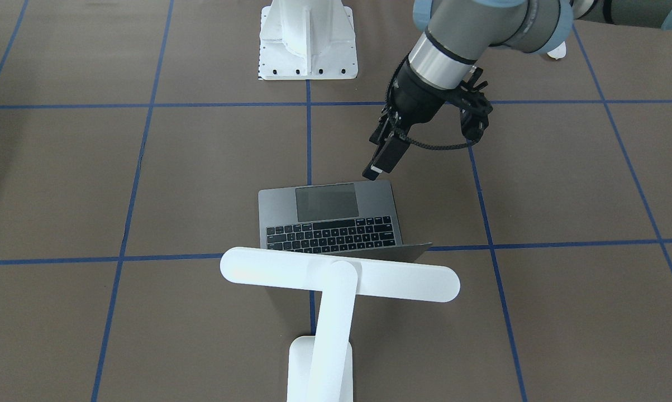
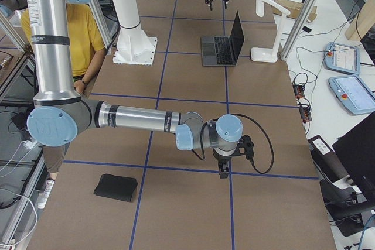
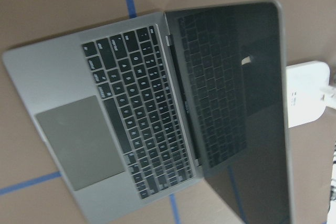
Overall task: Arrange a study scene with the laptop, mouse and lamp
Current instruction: 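Withdraw the left arm away from the laptop out of view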
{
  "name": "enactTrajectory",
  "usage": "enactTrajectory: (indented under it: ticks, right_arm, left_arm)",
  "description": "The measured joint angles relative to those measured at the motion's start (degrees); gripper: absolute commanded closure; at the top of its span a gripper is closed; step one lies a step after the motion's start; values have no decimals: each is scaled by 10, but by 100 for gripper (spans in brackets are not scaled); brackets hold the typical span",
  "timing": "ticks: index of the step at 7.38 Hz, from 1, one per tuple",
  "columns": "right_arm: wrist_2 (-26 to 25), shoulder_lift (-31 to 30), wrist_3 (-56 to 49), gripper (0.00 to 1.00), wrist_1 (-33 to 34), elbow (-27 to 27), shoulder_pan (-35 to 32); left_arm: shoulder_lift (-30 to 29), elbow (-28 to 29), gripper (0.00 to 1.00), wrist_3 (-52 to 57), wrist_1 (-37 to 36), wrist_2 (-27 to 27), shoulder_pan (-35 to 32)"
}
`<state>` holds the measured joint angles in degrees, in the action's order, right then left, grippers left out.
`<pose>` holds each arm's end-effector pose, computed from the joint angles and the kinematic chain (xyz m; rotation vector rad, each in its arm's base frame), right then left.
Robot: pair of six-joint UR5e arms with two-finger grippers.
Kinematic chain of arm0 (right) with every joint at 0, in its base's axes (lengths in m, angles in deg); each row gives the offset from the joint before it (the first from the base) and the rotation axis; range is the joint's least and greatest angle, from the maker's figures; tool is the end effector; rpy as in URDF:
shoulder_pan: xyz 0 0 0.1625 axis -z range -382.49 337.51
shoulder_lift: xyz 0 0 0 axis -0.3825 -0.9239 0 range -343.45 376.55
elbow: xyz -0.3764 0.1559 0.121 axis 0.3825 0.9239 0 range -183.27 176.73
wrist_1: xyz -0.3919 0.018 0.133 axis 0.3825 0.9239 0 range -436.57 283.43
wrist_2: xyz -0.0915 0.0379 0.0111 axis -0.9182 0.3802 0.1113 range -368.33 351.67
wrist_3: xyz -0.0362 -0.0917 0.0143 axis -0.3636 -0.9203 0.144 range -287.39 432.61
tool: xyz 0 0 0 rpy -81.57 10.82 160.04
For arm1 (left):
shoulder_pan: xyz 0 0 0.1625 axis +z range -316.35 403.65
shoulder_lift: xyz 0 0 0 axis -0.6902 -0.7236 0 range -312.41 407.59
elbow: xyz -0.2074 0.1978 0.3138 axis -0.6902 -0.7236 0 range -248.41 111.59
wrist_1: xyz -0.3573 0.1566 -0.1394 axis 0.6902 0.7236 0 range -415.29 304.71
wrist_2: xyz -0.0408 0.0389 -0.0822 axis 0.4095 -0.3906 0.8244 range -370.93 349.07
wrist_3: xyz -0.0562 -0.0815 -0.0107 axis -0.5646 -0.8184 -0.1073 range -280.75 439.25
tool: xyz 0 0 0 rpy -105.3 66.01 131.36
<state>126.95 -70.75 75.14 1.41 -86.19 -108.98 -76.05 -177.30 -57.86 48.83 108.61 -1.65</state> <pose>0.0305 -0.5221 0.6733 0.0845 -0.7948 -0.0689 0.3574 -0.4808 0.1478 -0.5008 1.1941 -1.1003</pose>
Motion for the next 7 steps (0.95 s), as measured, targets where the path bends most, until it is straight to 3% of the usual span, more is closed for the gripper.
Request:
enactTrajectory:
  ticks: [3, 7]
  right_arm:
    - [6, -18, 26, 1, 1, -27, 0]
    - [10, -118, 30, 1, 5, -125, 0]
  left_arm:
    - [124, -132, 0, 292, -121, 20, 1]
    - [294, -173, 0, 724, -145, 19, -63]
